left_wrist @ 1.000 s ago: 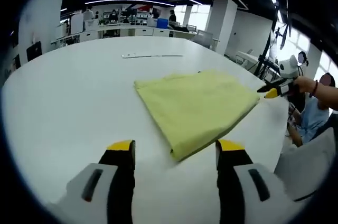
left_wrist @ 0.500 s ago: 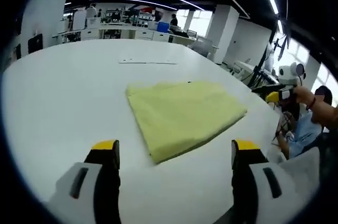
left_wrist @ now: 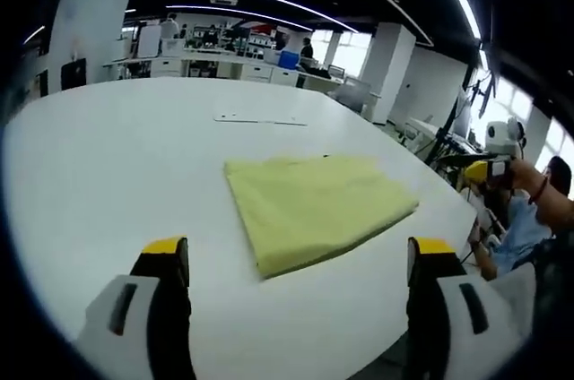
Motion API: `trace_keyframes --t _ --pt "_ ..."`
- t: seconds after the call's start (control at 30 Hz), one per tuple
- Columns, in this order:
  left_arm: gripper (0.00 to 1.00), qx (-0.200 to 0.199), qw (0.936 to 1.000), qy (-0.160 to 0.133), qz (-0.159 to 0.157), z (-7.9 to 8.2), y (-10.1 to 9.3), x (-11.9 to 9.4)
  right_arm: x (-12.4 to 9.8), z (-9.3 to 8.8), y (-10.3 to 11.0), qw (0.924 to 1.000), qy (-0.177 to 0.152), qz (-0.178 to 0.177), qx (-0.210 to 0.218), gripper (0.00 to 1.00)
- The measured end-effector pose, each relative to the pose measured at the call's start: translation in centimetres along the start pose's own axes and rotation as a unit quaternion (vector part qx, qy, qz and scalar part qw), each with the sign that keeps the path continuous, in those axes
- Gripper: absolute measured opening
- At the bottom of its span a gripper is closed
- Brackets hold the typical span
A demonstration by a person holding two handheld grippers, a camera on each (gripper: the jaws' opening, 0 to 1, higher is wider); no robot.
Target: Fold the garment on the visible template until the final outline fits inside the template.
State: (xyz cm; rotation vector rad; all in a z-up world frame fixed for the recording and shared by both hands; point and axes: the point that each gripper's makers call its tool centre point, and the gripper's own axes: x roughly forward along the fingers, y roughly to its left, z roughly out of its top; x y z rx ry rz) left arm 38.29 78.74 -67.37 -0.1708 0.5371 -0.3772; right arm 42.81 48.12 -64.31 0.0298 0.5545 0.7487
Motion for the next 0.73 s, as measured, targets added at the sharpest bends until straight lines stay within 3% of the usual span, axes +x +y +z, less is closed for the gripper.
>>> trace_keyframes --t 0.73 --pt "0.99 -0.017 0.9997 0.014 0.006 -1.0 -0.5 -0.3 0.0 -0.4 -0.1 0.9996 0.006 -0.019 -0.022 0.97"
